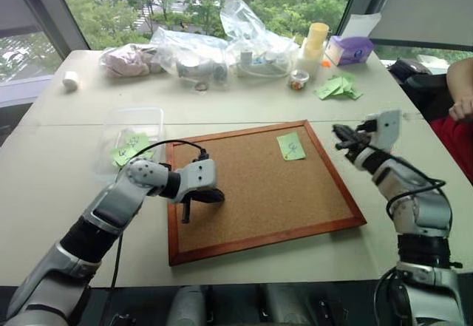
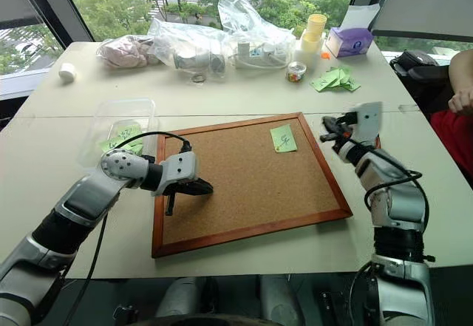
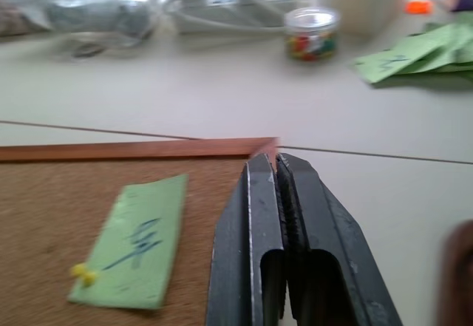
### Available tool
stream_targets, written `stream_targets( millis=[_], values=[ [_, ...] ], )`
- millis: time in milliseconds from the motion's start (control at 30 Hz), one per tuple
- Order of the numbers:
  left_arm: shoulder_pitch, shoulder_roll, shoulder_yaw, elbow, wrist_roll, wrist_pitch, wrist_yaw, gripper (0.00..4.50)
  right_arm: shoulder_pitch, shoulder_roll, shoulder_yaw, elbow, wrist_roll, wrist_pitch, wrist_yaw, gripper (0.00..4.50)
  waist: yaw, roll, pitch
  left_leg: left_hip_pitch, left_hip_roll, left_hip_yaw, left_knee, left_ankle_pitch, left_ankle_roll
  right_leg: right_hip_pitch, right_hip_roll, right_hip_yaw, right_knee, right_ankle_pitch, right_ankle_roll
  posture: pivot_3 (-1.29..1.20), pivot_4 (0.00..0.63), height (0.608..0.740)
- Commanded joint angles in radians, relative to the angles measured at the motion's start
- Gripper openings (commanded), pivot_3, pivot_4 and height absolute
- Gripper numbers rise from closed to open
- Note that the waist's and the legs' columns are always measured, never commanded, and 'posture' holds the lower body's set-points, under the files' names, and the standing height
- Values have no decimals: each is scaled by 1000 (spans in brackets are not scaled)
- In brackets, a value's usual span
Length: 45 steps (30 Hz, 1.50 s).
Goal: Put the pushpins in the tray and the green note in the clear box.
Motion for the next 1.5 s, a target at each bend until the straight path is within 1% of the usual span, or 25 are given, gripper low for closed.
stream_targets(
  millis=[33,200,400,500,600,633,667,700,767,967,1033,1100,1167,1267,1367,1433,1500],
  values=[
    [-27,10,19,19,3,-8,-9,0,-21,-39,-21,65,-53,-21,-39,47,-2,0,0,0,0,0,-1,0,0,0,0,0,0,0,0,0,150,738],
    [-49,8,19,31,4,-20,-17,0,-47,-64,-22,146,-79,-31,-41,47,-5,1,1,0,0,1,-1,0,-1,-1,1,1,0,0,0,0,150,738],
    [-28,0,9,12,6,-15,-9,0,-65,-75,-27,230,-100,-37,-47,47,-4,1,1,0,0,0,-1,0,-1,-1,1,1,0,0,0,0,150,738],
    [-23,0,10,9,7,-13,-8,0,-64,-75,-34,240,-99,-45,-49,802,-4,1,1,0,0,0,-1,0,-1,-1,1,1,0,0,0,0,150,738],
    [-22,-1,11,9,7,-10,-7,0,-64,-77,-36,247,-99,-48,-51,2225,-4,1,1,0,0,0,-1,0,-1,-1,1,1,0,0,0,0,150,738],
    [-23,-1,12,10,7,-10,-6,0,-65,-77,-36,249,-100,-48,-52,2869,-4,1,1,0,0,0,-1,0,-1,-1,1,1,0,0,0,0,150,738],
    [-22,-1,11,11,7,-11,-6,0,-67,-76,-39,252,-97,-48,-53,3226,-4,1,1,0,0,0,-1,0,-1,-1,1,1,0,0,0,0,150,738],
    [-22,-2,11,12,7,-11,-5,0,-68,-75,-40,253,-95,-47,-54,3712,-4,1,1,0,0,0,-1,0,-1,-1,1,1,0,0,0,0,150,738],
    [-22,-4,11,13,7,-10,-4,0,-69,-74,-43,256,-92,-46,-55,4437,-4,1,1,0,0,0,-1,0,-1,-1,1,1,0,0,0,0,150,738],
    [-22,-6,11,13,6,-8,-3,0,-67,-75,-52,259,-89,-54,-61,4437,-4,1,1,0,0,0,-1,1,-1,-1,0,1,0,0,0,0,150,738],
    [-22,-6,12,14,6,-8,-3,0,-68,-78,-60,249,-96,-86,-73,4437,-4,1,1,0,0,1,-1,0,-1,-1,0,1,0,0,0,0,150,738],
    [-22,-3,14,13,5,-8,-6,0,-44,-74,-19,127,-60,-96,26,4437,-4,1,1,0,0,1,-1,1,-1,-1,0,1,0,0,0,0,150,738],
    [-22,0,16,13,4,-10,-9,0,-2,-66,49,-9,-15,-55,137,4437,-3,2,1,0,0,0,-1,0,-1,-1,1,1,0,0,0,0,150,738],
    [-27,2,17,21,5,-16,-15,0,60,-58,143,-155,24,18,235,4437,-3,2,1,0,1,0,-1,0,-1,-1,2,1,0,0,0,0,150,738],
    [-34,0,17,32,9,-22,-16,0,95,-42,211,-228,38,59,269,4437,1,1,1,-1,1,0,-1,0,-1,-1,1,0,0,0,0,0,150,738],
    [-36,-1,17,35,11,-23,-15,0,103,-10,261,-232,34,61,278,4437,3,1,0,-1,0,0,0,0,0,-1,0,0,0,0,0,0,150,738],
    [-35,-2,16,33,12,-23,-14,0,96,15,281,-213,27,60,278,4437,2,1,0,-1,0,0,0,0,0,-1,0,0,0,0,0,0,150,738]
  ],
)
